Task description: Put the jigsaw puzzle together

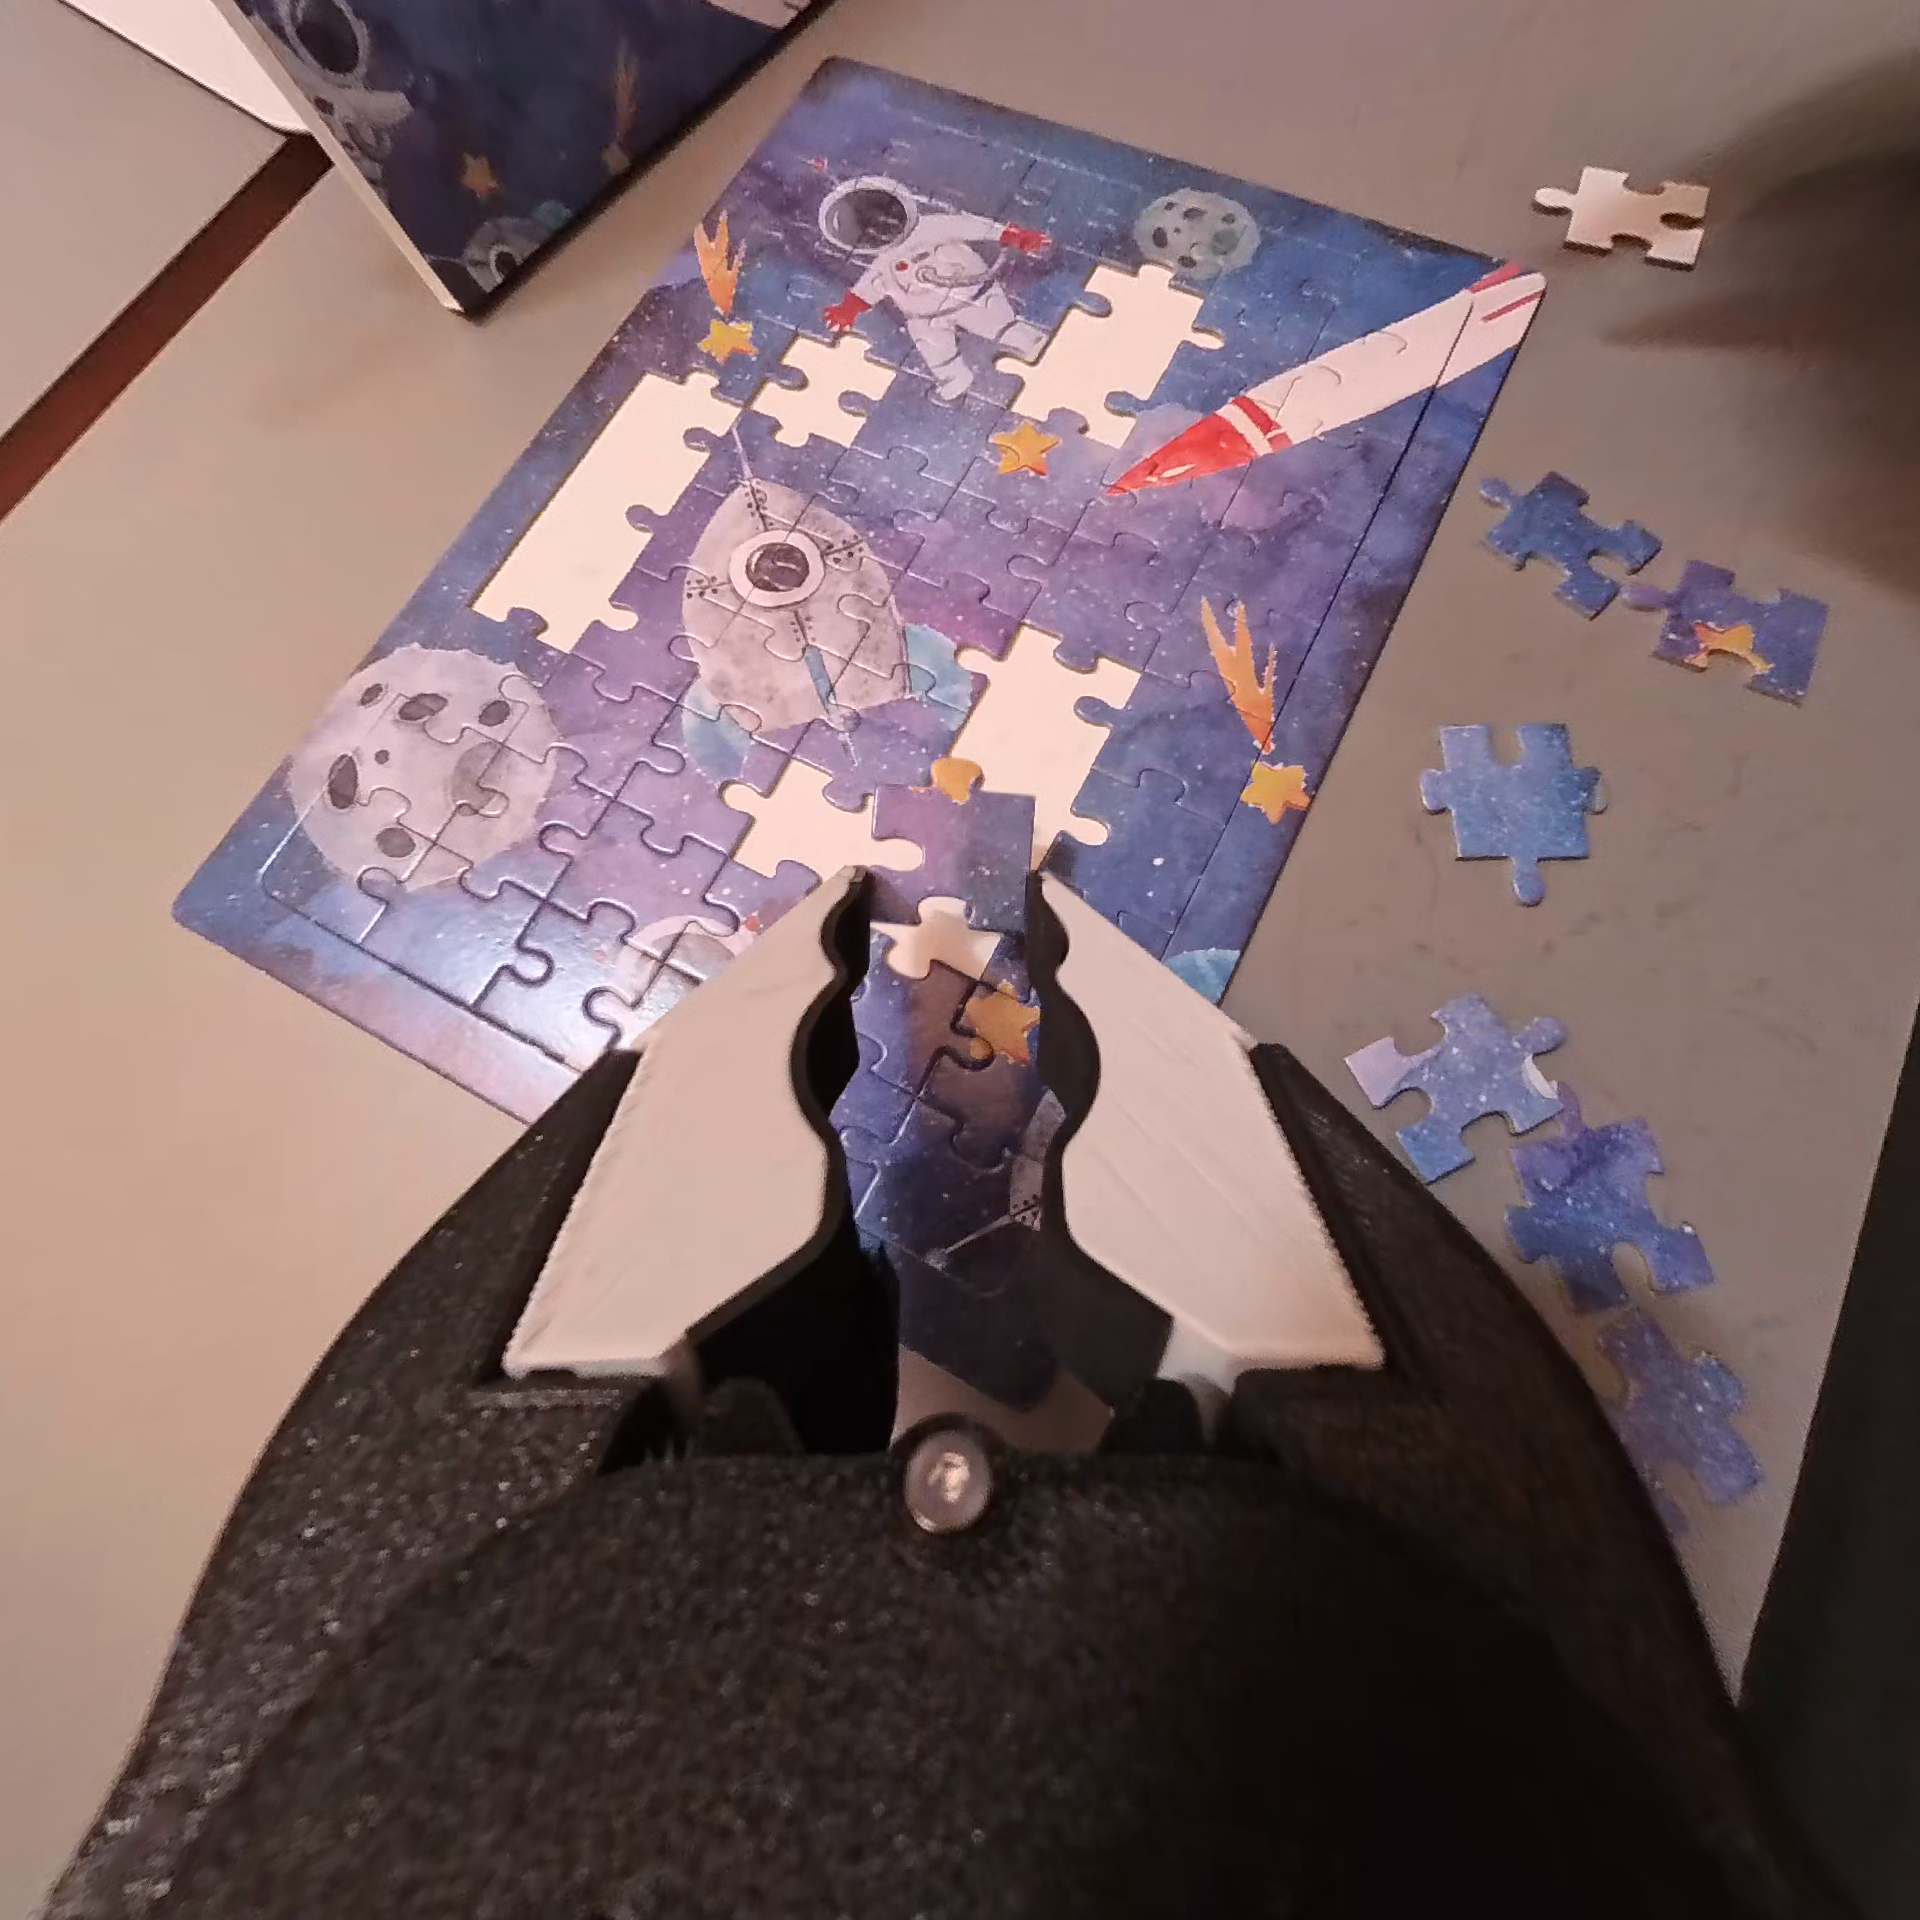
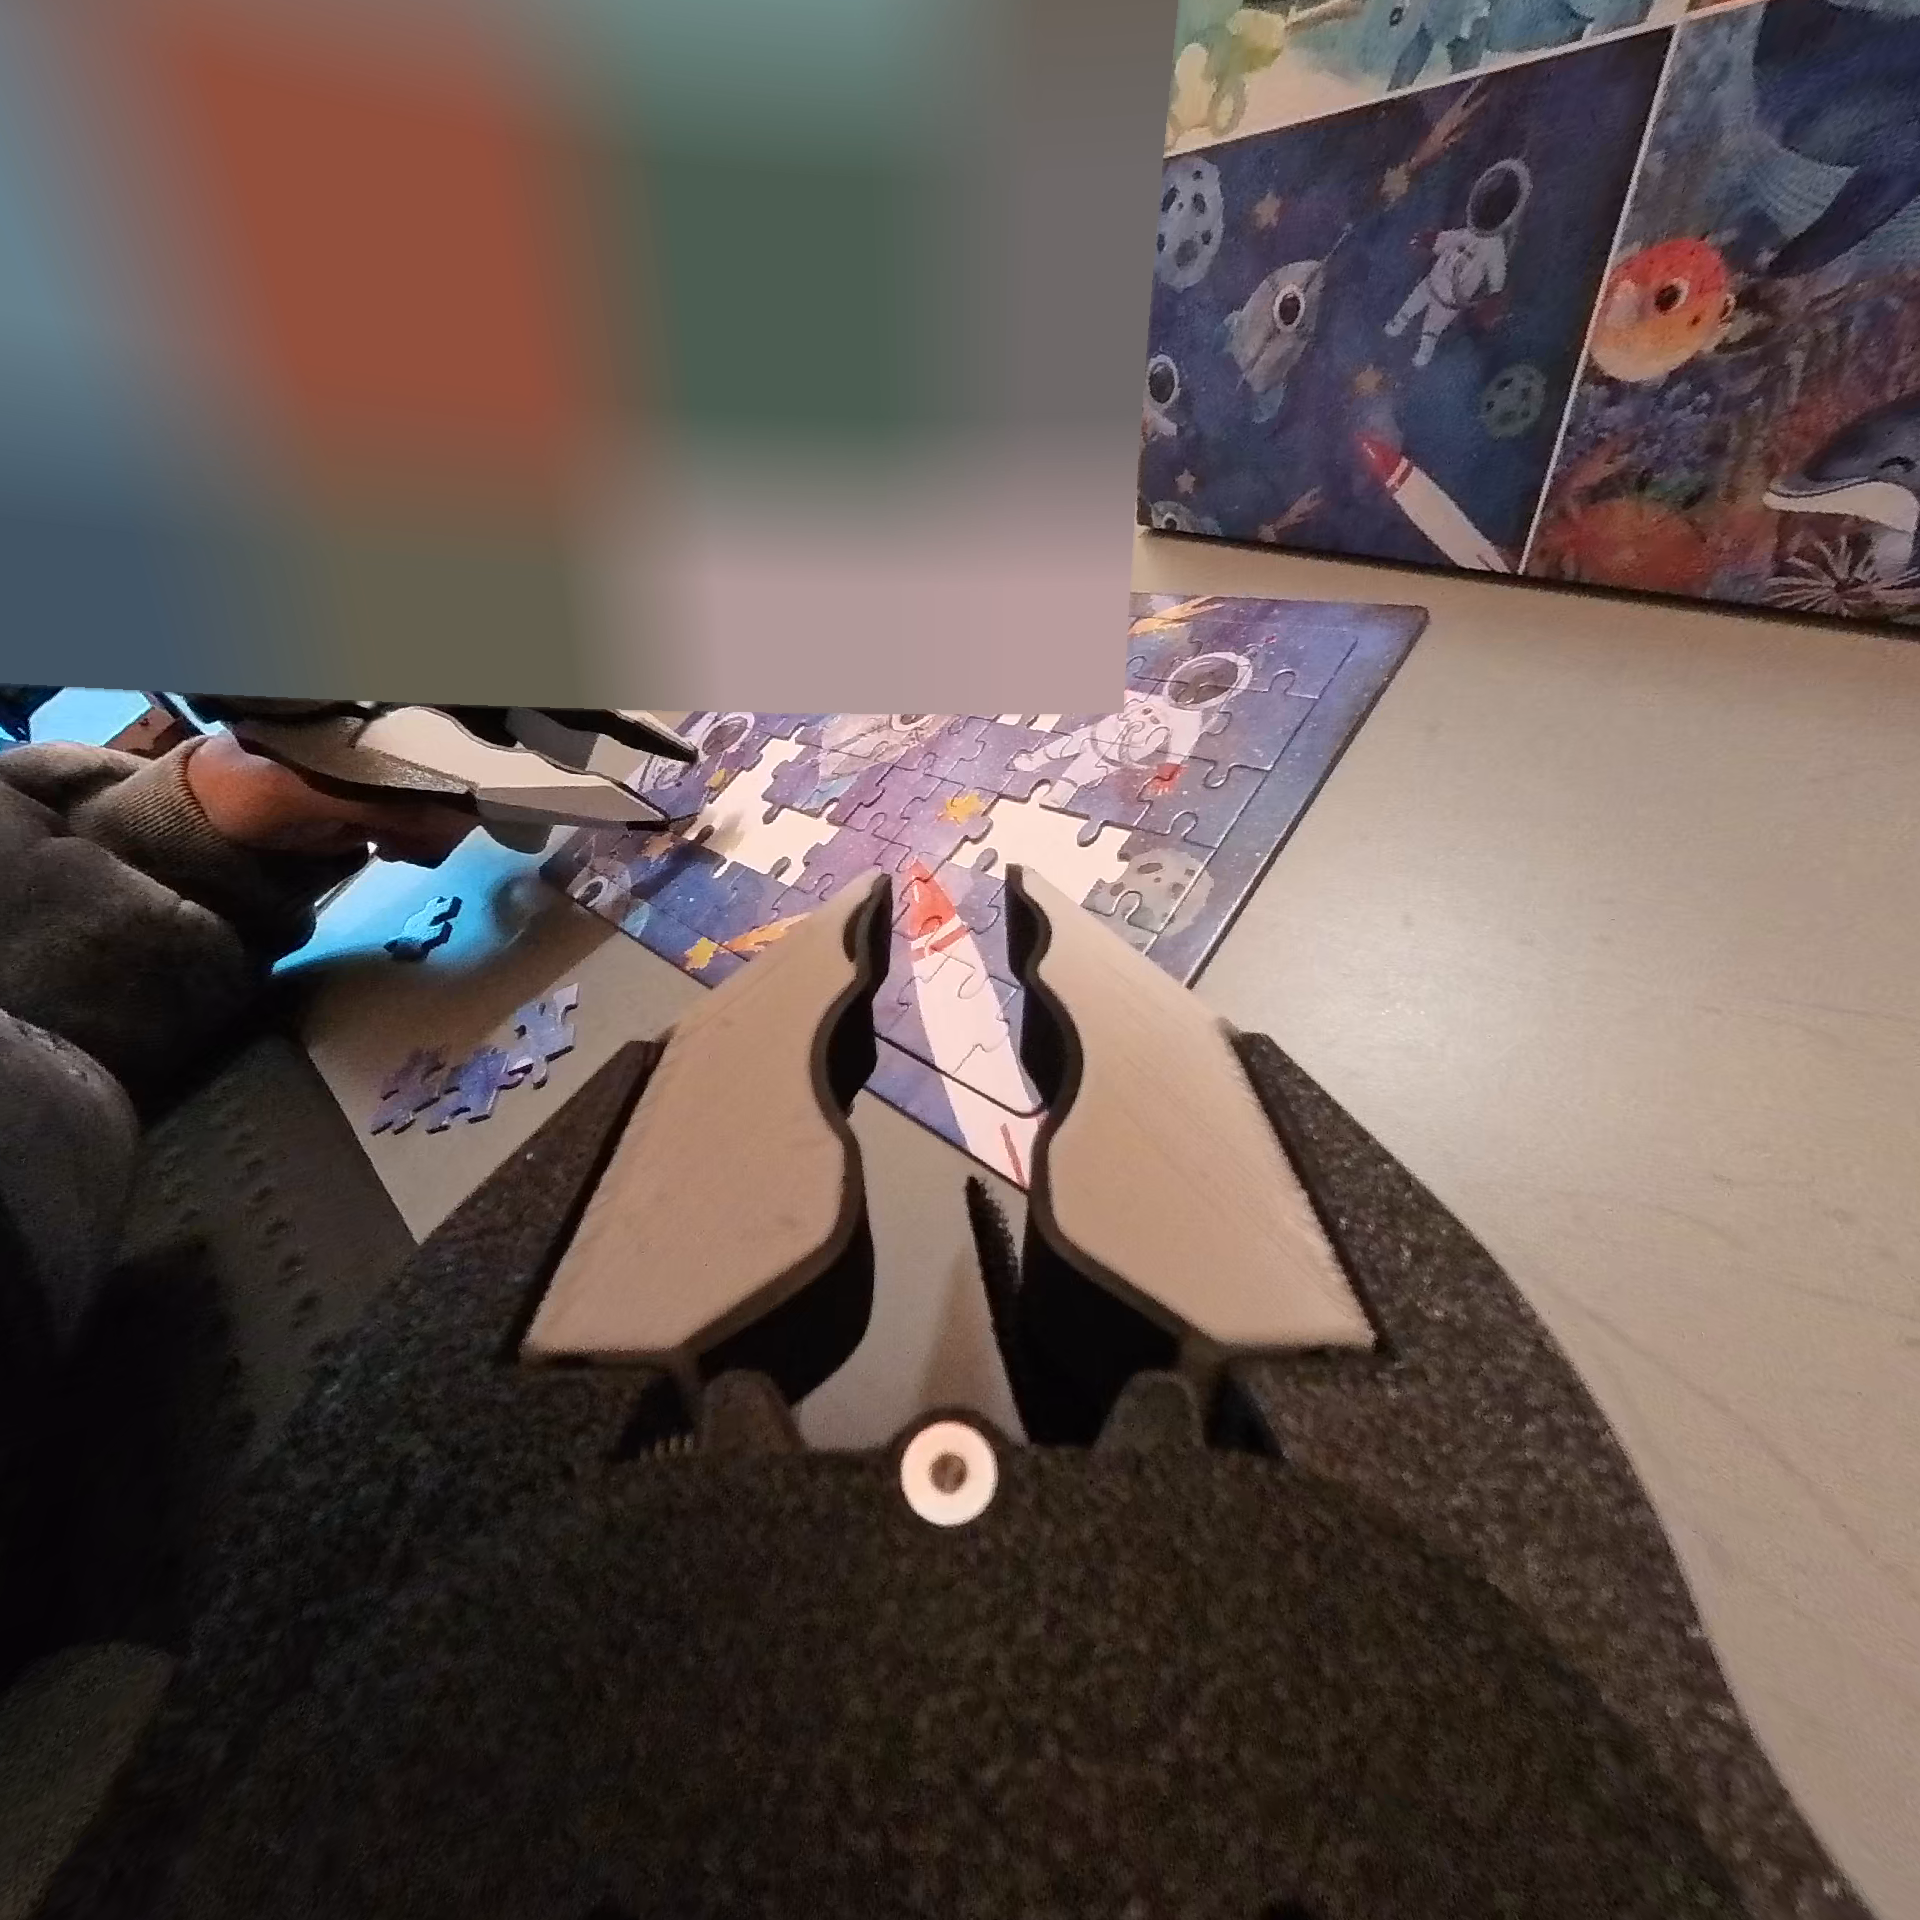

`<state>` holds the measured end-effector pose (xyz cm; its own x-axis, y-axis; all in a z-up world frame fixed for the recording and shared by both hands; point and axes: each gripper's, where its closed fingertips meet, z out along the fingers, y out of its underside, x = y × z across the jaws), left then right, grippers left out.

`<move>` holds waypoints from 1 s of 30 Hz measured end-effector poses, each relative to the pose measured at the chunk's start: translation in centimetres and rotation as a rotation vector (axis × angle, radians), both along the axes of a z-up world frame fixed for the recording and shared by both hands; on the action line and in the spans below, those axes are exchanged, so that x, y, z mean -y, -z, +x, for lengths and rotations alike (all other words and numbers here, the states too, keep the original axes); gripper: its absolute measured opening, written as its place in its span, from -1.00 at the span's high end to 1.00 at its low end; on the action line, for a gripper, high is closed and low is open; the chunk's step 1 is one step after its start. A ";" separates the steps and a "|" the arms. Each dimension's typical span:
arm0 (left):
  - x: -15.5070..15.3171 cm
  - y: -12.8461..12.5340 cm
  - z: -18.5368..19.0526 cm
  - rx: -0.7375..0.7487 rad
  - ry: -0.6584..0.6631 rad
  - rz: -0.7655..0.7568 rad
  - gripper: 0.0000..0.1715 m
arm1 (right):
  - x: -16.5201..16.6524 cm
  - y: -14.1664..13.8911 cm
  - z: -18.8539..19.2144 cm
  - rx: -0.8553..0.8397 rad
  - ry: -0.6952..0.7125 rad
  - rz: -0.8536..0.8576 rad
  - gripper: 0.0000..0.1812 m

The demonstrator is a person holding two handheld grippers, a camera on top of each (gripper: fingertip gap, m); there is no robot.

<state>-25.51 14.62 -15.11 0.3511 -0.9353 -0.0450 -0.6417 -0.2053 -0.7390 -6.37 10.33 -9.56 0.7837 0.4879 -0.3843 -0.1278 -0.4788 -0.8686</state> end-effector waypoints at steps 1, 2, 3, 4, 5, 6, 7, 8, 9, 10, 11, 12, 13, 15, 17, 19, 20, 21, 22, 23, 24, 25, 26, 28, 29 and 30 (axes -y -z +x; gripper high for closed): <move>-0.1 0.2 -0.1 -0.010 -0.003 0.007 0.66 | 0.0 0.0 0.0 0.000 -0.001 -0.001 0.77; -0.1 0.4 -0.2 -0.023 -0.001 0.010 0.66 | 0.0 0.1 -0.1 0.000 -0.003 -0.003 0.76; -0.1 0.6 -0.2 -0.036 0.000 0.013 0.65 | 0.0 0.1 -0.1 -0.002 -0.004 -0.004 0.77; -0.2 0.8 -0.3 -0.048 -0.002 0.017 0.65 | 0.0 0.0 0.0 -0.005 -0.003 -0.003 0.77; -0.2 0.9 -0.3 -0.057 -0.001 0.019 0.65 | 0.0 0.0 0.0 -0.008 -0.001 -0.003 0.77; -0.2 1.0 -0.3 -0.061 -0.002 0.021 0.65 | 0.0 0.0 0.0 -0.010 0.001 -0.004 0.77; -0.2 1.0 -0.2 -0.061 -0.002 0.022 0.65 | 0.0 0.0 0.0 -0.012 0.000 -0.006 0.77; -0.2 1.0 -0.2 -0.059 -0.002 0.021 0.66 | 0.0 0.1 0.0 -0.013 -0.002 -0.010 0.77; -0.2 0.9 -0.1 -0.054 -0.001 0.018 0.66 | 0.0 0.1 -0.1 -0.012 -0.004 -0.013 0.76; -0.1 0.9 -0.1 -0.052 0.001 0.015 0.66 | 0.0 0.1 -0.1 -0.011 -0.005 -0.013 0.76; -0.1 0.9 0.0 -0.052 0.003 0.013 0.66 | 0.0 0.1 -0.1 -0.010 -0.004 -0.011 0.76; 0.0 1.0 0.1 -0.052 0.005 0.014 0.66 | 0.0 0.1 -0.1 -0.010 -0.004 -0.011 0.76; 0.0 1.0 0.1 -0.054 0.007 0.014 0.66 | 0.0 0.1 -0.1 -0.010 -0.004 -0.012 0.76; 0.1 1.0 0.3 -0.054 0.009 0.015 0.66 | 0.0 0.1 -0.1 -0.012 -0.004 -0.014 0.76; 0.1 0.9 0.5 -0.049 0.011 0.015 0.66 | 0.0 0.2 0.0 -0.013 -0.004 -0.015 0.76; 0.2 0.8 0.8 -0.041 0.012 0.013 0.66 | 0.0 0.2 0.0 -0.012 -0.003 -0.015 0.76; 0.3 0.7 1.0 -0.035 0.015 0.014 0.66 | 0.0 0.2 0.0 -0.011 -0.002 -0.015 0.76; 0.3 0.6 1.2 -0.029 0.017 0.017 0.65 | 0.0 0.2 0.0 -0.010 -0.001 -0.015 0.76; 0.3 0.5 1.4 -0.023 0.016 0.024 0.66 | 0.0 0.2 0.0 -0.010 -0.001 -0.015 0.76; 0.3 0.4 1.5 -0.019 0.014 0.027 0.65 | -0.1 0.3 0.0 -0.009 0.000 -0.016 0.76; 0.3 0.3 1.7 -0.015 0.014 0.025 0.65 | -0.1 0.4 0.0 -0.007 -0.001 -0.019 0.76; 0.2 0.2 1.9 -0.010 0.009 0.027 0.65 | -0.1 0.5 -0.1 -0.006 -0.003 -0.021 0.76; 0.0 0.1 2.1 -0.006 0.001 0.030 0.65 | -0.1 0.6 -0.2 -0.003 -0.007 -0.027 0.76; -0.3 -0.3 2.7 0.011 -0.012 0.033 0.65 | 0.0 0.7 -0.4 0.007 -0.016 -0.028 0.76; -0.4 -0.6 3.0 0.023 -0.023 0.031 0.65 | 0.0 0.8 -0.5 0.019 -0.019 -0.026 0.76; -0.6 -0.9 3.3 0.036 -0.037 0.026 0.65 | 0.0 0.9 -0.6 0.032 -0.024 -0.024 0.76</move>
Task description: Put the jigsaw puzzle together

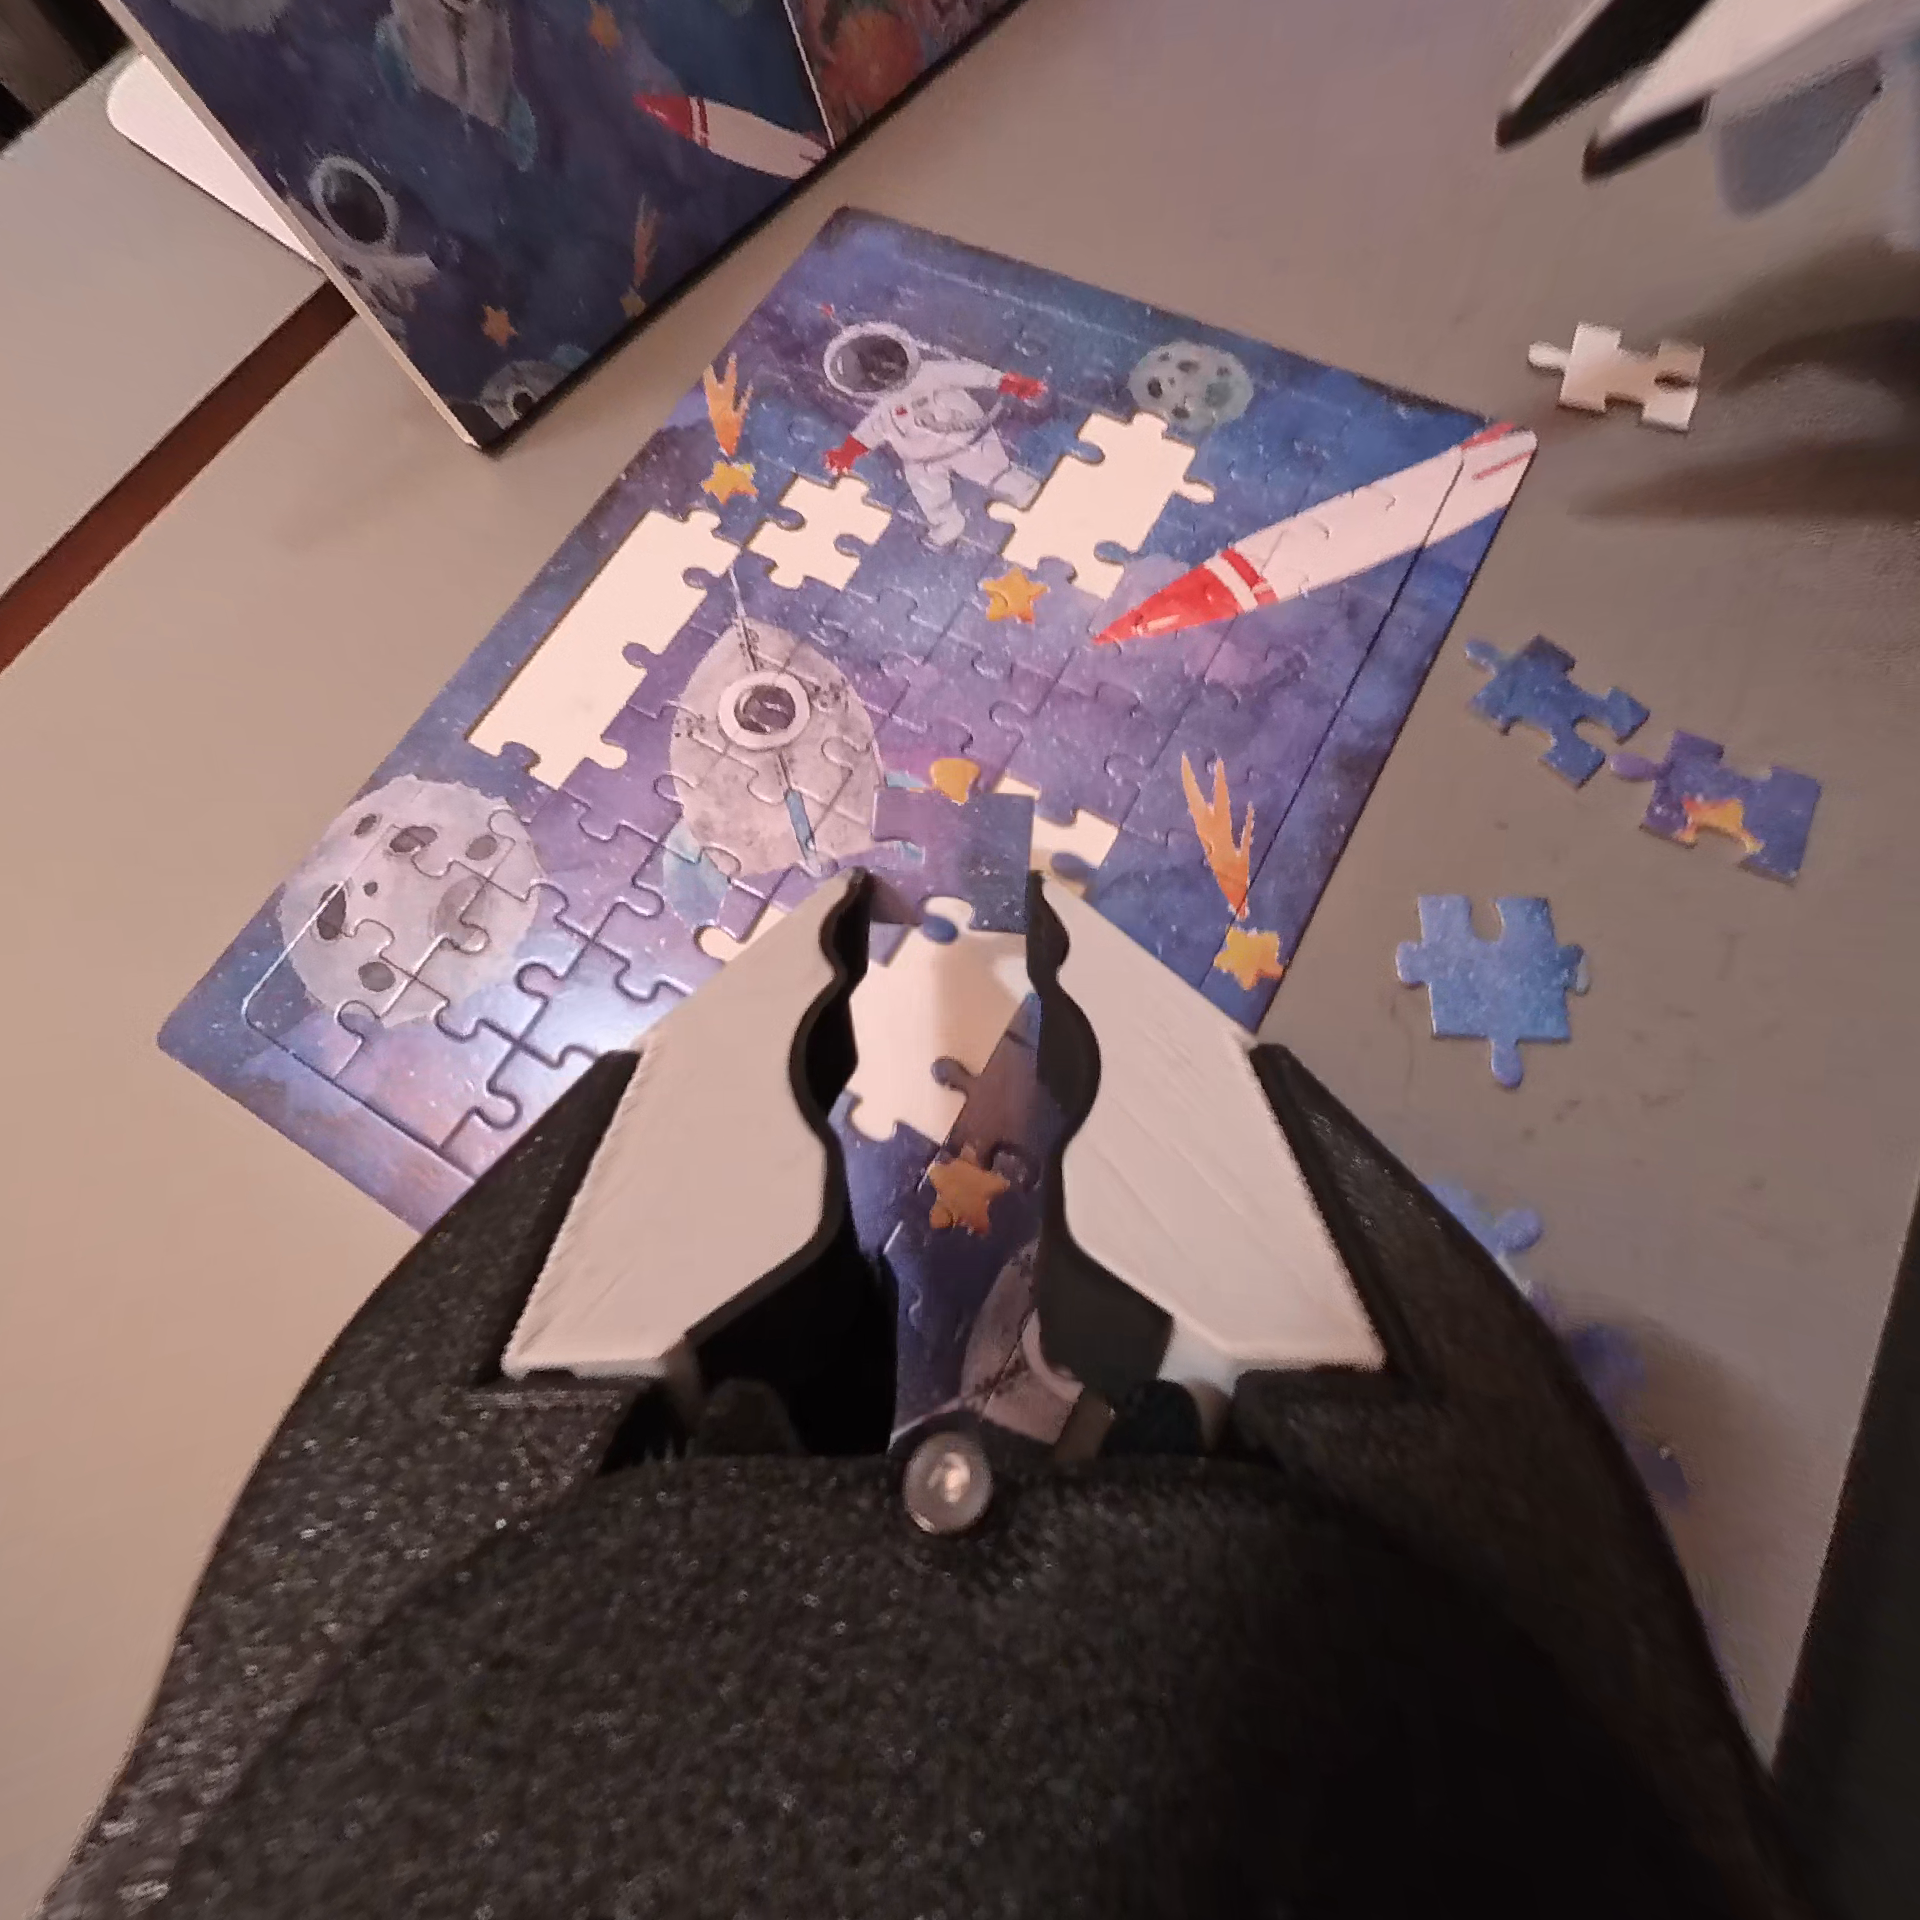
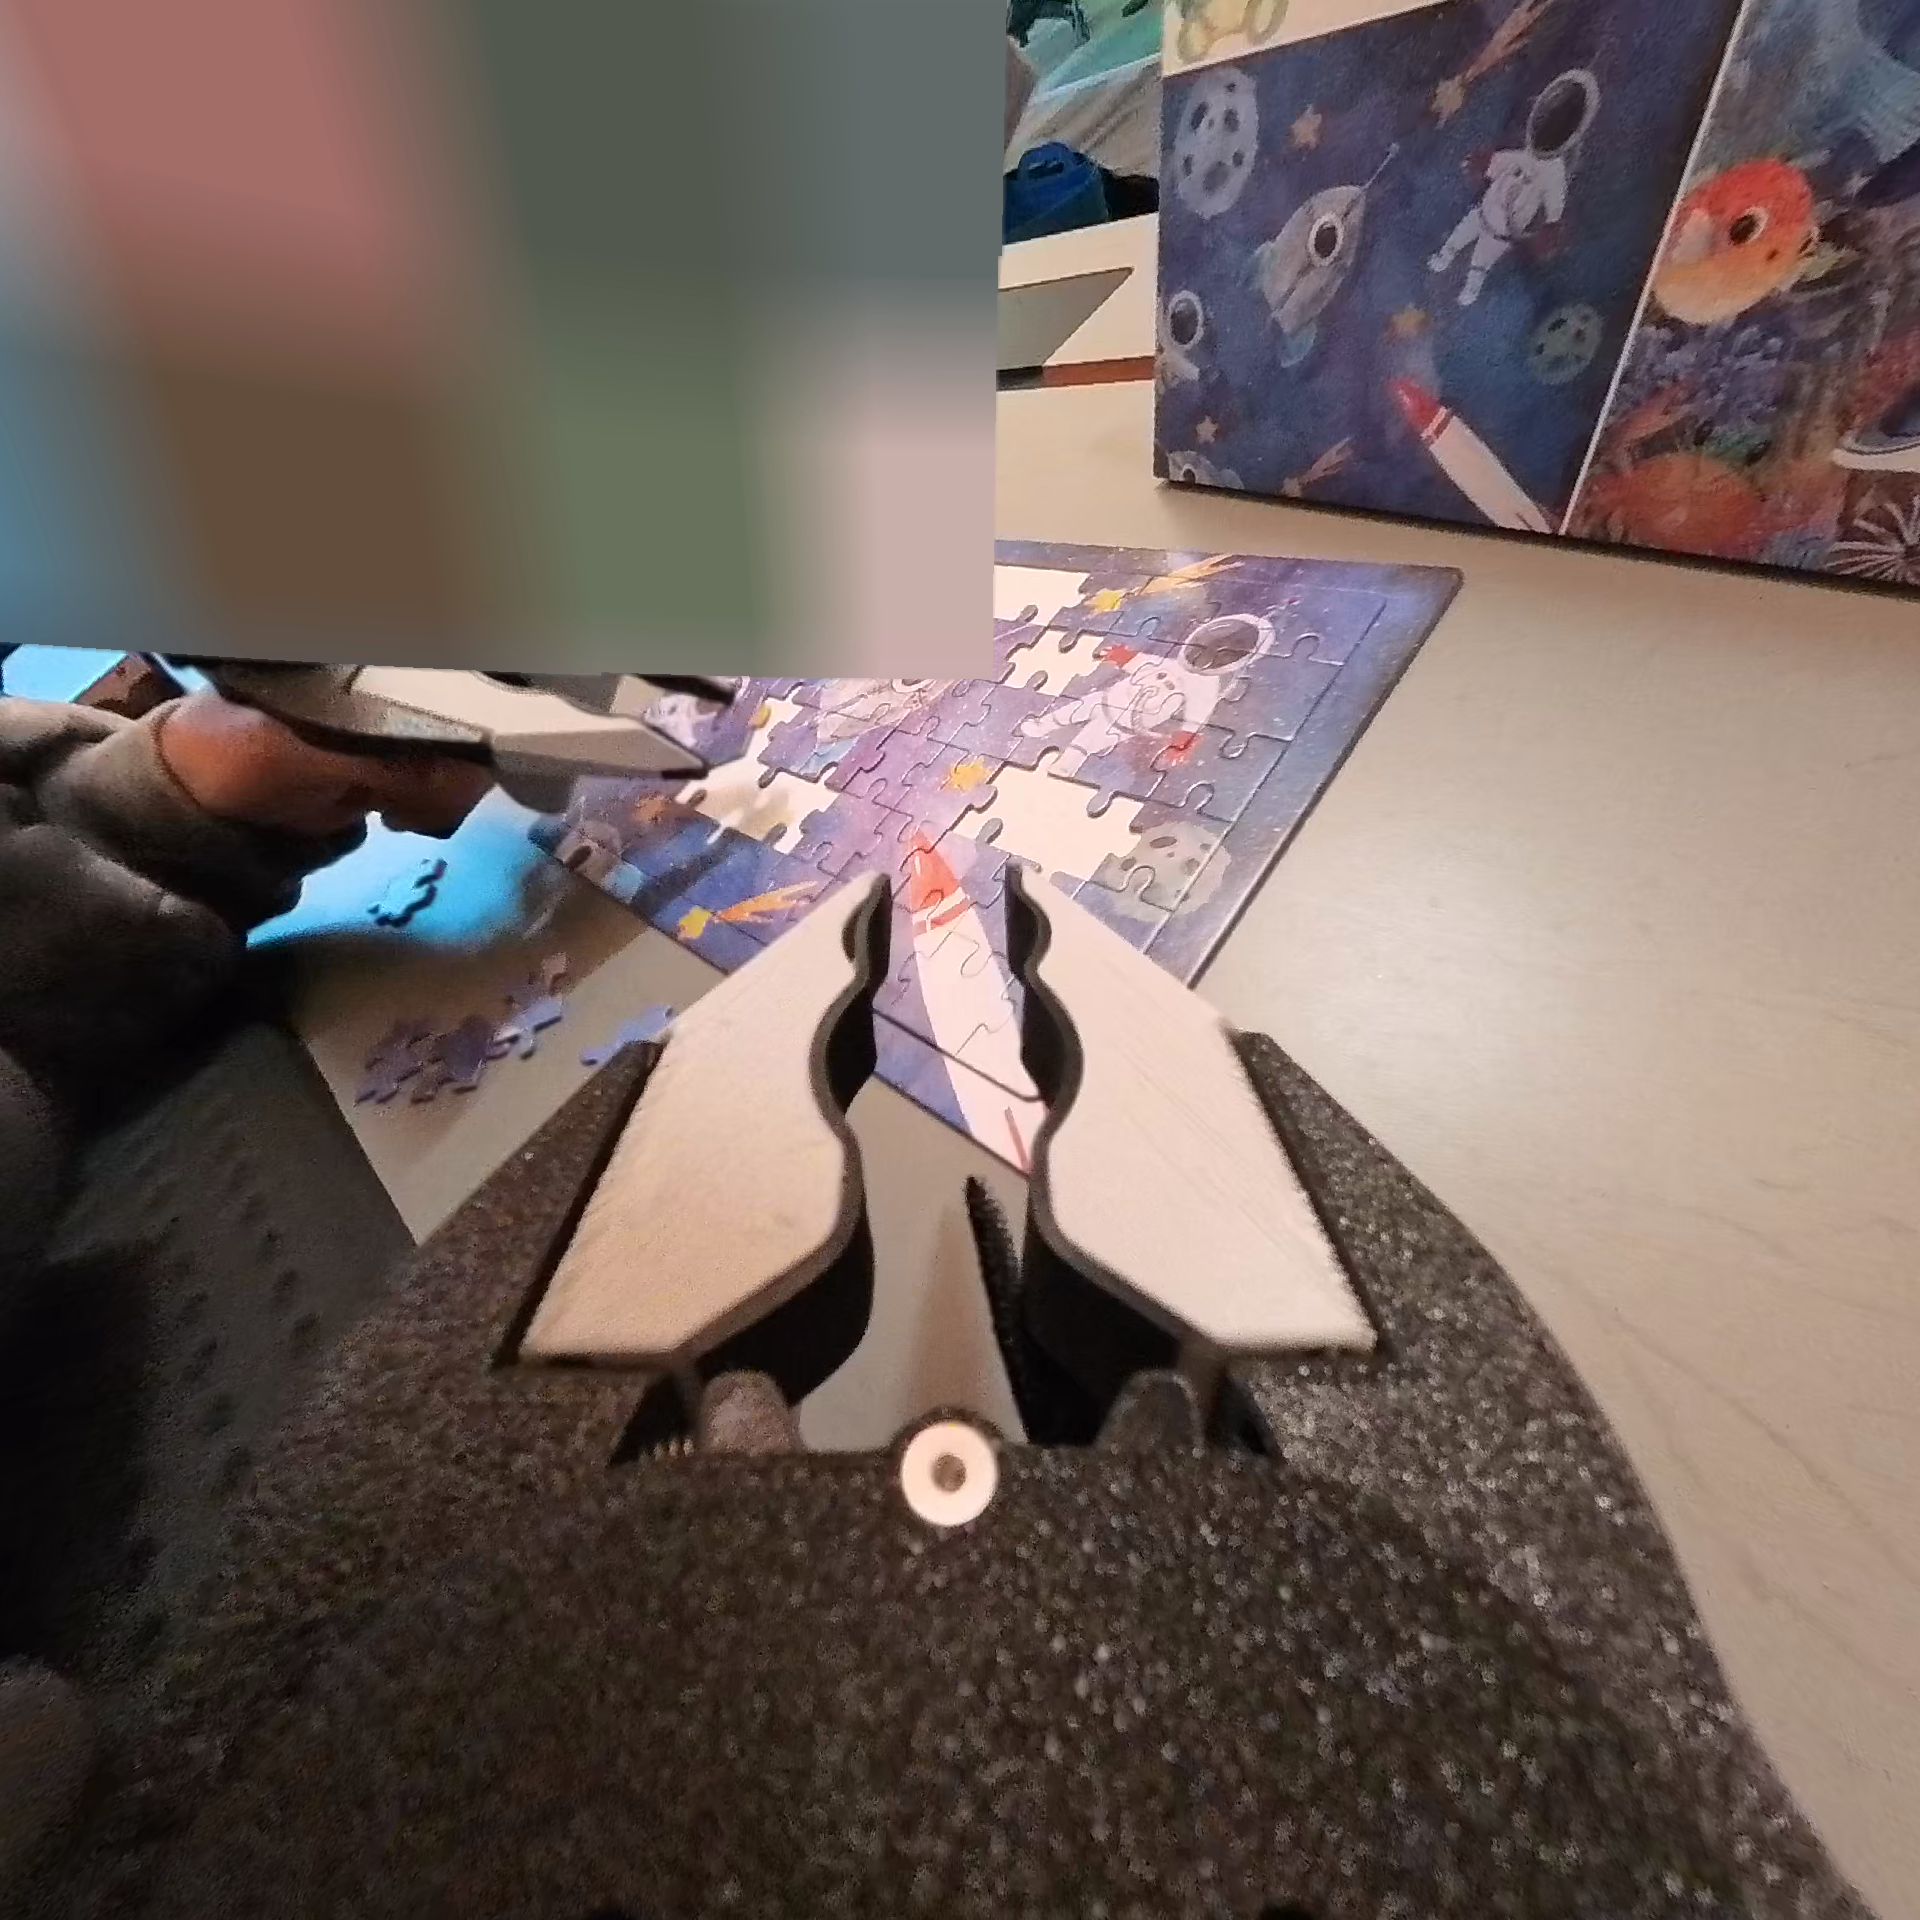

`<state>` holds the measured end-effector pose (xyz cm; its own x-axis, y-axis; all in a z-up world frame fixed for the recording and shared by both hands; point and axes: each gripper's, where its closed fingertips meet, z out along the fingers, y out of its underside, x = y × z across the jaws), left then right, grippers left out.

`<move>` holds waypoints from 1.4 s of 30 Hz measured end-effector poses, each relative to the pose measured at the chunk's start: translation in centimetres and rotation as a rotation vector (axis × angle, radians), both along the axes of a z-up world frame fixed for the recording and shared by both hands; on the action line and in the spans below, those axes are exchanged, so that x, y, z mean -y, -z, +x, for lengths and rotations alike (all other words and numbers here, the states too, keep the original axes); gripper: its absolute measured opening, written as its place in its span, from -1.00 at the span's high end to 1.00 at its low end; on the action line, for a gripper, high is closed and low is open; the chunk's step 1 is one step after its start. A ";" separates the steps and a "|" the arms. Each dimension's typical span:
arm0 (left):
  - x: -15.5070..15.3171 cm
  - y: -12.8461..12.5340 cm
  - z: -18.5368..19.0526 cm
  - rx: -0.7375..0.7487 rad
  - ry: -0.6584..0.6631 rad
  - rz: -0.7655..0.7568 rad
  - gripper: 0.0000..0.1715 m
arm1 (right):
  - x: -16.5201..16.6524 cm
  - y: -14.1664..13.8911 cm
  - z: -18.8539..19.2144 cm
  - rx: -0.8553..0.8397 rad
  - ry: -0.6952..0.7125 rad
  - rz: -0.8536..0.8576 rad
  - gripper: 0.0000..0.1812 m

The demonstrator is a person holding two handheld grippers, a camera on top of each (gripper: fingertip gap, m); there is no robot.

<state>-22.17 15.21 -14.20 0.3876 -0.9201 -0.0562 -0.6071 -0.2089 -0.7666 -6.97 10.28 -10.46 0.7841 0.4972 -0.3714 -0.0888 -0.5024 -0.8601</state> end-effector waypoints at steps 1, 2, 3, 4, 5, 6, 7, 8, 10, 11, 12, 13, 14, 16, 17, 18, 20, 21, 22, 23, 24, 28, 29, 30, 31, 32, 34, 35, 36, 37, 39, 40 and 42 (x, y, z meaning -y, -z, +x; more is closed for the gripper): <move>-0.2 -0.3 0.3 0.016 -0.017 -0.004 0.65 | 0.1 0.1 -0.2 0.012 -0.008 0.000 0.76; -0.5 -0.7 0.6 0.037 -0.040 -0.004 0.65 | 0.1 0.3 -0.4 0.025 -0.016 -0.001 0.76; -0.8 -1.1 0.9 0.061 -0.061 -0.006 0.65 | 0.2 0.4 -0.5 0.041 -0.022 0.001 0.76; -1.0 -1.5 1.1 0.082 -0.083 -0.008 0.65 | 0.3 0.4 -0.7 0.057 -0.028 0.006 0.76; -1.4 -1.9 1.3 0.099 -0.114 -0.002 0.65 | 0.4 0.5 -0.9 0.074 -0.034 0.014 0.76; -2.0 -2.2 1.2 0.106 -0.159 0.008 0.65 | 0.5 0.5 -1.0 0.091 -0.041 0.023 0.76; -2.7 -2.5 1.1 0.113 -0.207 0.015 0.65 | 0.5 0.6 -1.3 0.110 -0.048 0.029 0.76; -3.3 -2.8 1.1 0.125 -0.257 0.014 0.65 | 0.6 0.7 -1.5 0.128 -0.058 0.034 0.76; -4.6 -3.0 1.1 0.128 -0.339 -0.007 0.65 | 0.8 0.9 -2.0 0.158 -0.080 0.038 0.76; -5.2 -2.9 1.2 0.121 -0.364 -0.011 0.65 | 0.9 1.0 -2.2 0.171 -0.087 0.041 0.76; -5.9 -2.6 1.0 0.101 -0.392 -0.015 0.65 | 0.9 1.0 -2.4 0.181 -0.095 0.044 0.76; -6.5 -2.2 0.9 0.077 -0.412 -0.025 0.65 | 1.0 1.1 -2.5 0.189 -0.100 0.045 0.76; -7.1 -1.6 0.8 0.056 -0.427 -0.040 0.65 | 1.0 1.1 -2.6 0.193 -0.101 0.044 0.76; -7.9 -0.2 0.7 0.003 -0.451 -0.089 0.65 | 1.1 1.1 -2.5 0.186 -0.098 0.043 0.76; -8.5 0.1 0.6 -0.010 -0.463 -0.088 0.65 | 1.1 0.9 -2.4 0.174 -0.093 0.043 0.76; -9.0 0.3 0.6 -0.024 -0.471 -0.071 0.65 | 1.0 0.8 -2.3 0.159 -0.088 0.041 0.76; -9.6 0.7 0.3 -0.049 -0.490 -0.061 0.65 | 1.0 0.5 -2.1 0.124 -0.080 0.032 0.76; -9.6 0.7 0.4 -0.041 -0.496 -0.059 0.65 | 1.0 0.5 -2.0 0.111 -0.075 0.024 0.76; -9.5 0.7 0.5 -0.033 -0.497 -0.063 0.65 | 1.0 0.5 -1.9 0.105 -0.072 0.020 0.76; -9.2 0.6 0.6 -0.023 -0.498 -0.070 0.65 | 0.9 0.6 -1.8 0.106 -0.070 0.018 0.76; -8.9 0.6 0.7 -0.017 -0.497 -0.073 0.65 | 0.9 0.6 -1.9 0.113 -0.070 0.018 0.76; -7.6 1.3 0.5 -0.030 -0.497 -0.121 0.65 | 1.1 0.9 -2.4 0.167 -0.090 0.034 0.76; -7.2 1.6 0.2 -0.042 -0.498 -0.140 0.65 | 1.2 0.9 -2.5 0.175 -0.095 0.038 0.76; -6.9 1.7 -0.1 -0.045 -0.504 -0.143 0.65 | 1.2 1.0 -2.6 0.180 -0.098 0.038 0.76; -6.5 1.7 -0.4 -0.046 -0.507 -0.144 0.65 | 1.2 1.1 -2.6 0.181 -0.098 0.035 0.76; -6.2 1.9 -0.7 -0.052 -0.512 -0.152 0.65 | 1.2 1.1 -2.6 0.178 -0.097 0.033 0.77; -5.9 2.0 -1.0 -0.041 -0.527 -0.169 0.65 | 1.1 1.0 -2.4 0.165 -0.093 0.028 0.77; -5.8 2.0 -1.1 -0.032 -0.535 -0.178 0.65 | 1.1 1.0 -2.4 0.161 -0.092 0.025 0.77; -5.8 2.0 -1.1 -0.025 -0.541 -0.186 0.65 | 1.1 1.1 -2.4 0.158 -0.092 0.022 0.77; -5.8 2.1 -1.0 -0.020 -0.549 -0.194 0.64 | 1.1 1.1 -2.4 0.157 -0.092 0.018 0.76; -5.6 2.4 -0.8 -0.014 -0.546 -0.220 0.60 | 1.1 1.2 -2.5 0.161 -0.095 0.014 0.76; -5.5 2.4 -0.6 -0.004 -0.537 -0.226 0.56 | 1.1 1.3 -2.5 0.163 -0.096 0.014 0.76; -5.2 2.3 -0.5 0.005 -0.519 -0.237 0.56 | 1.1 1.3 -2.5 0.164 -0.098 0.015 0.76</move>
